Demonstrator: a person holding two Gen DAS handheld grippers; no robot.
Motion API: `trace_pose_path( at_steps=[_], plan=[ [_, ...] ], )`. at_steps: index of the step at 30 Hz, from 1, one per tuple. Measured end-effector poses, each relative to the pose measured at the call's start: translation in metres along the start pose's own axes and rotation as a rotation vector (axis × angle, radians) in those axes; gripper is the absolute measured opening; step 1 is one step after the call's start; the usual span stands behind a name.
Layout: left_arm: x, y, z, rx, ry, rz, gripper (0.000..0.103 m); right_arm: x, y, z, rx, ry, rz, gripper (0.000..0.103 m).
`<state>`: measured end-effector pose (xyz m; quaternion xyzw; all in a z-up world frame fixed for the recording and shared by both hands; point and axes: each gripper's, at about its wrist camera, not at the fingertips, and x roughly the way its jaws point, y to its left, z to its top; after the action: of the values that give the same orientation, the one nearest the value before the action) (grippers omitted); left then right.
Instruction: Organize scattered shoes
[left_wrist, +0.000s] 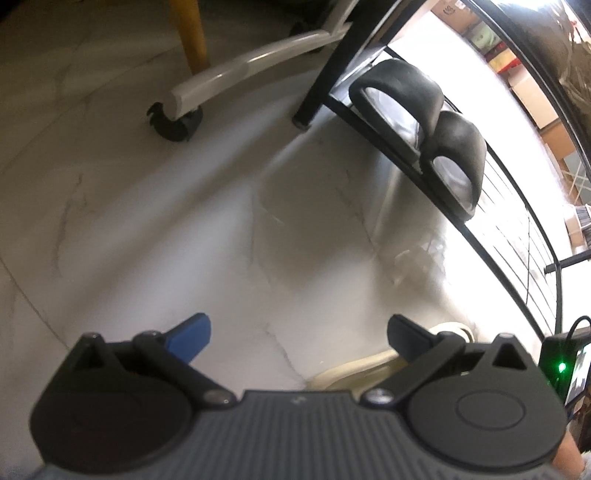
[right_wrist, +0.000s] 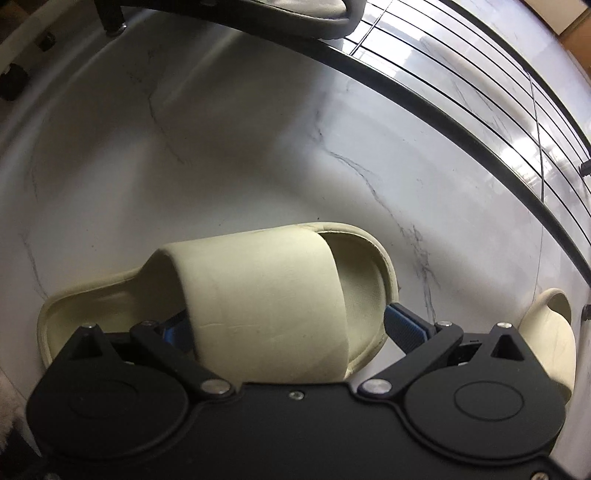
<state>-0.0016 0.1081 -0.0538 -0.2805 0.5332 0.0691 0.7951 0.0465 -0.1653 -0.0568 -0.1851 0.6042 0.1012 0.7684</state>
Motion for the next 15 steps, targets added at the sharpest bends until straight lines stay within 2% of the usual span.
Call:
trace_pose_path(
  at_steps=[9, 15],
  plan=[
    [0.000, -0.002, 0.000, 0.035, -0.011, 0.024, 0.102, -0.014, 0.011, -0.008, 0.007, -0.061, -0.008, 0.103],
    [0.003, -0.001, 0.000, 0.042, -0.007, 0.031, 0.102, -0.022, 0.007, -0.012, 0.012, -0.059, -0.002, 0.102]
  ],
)
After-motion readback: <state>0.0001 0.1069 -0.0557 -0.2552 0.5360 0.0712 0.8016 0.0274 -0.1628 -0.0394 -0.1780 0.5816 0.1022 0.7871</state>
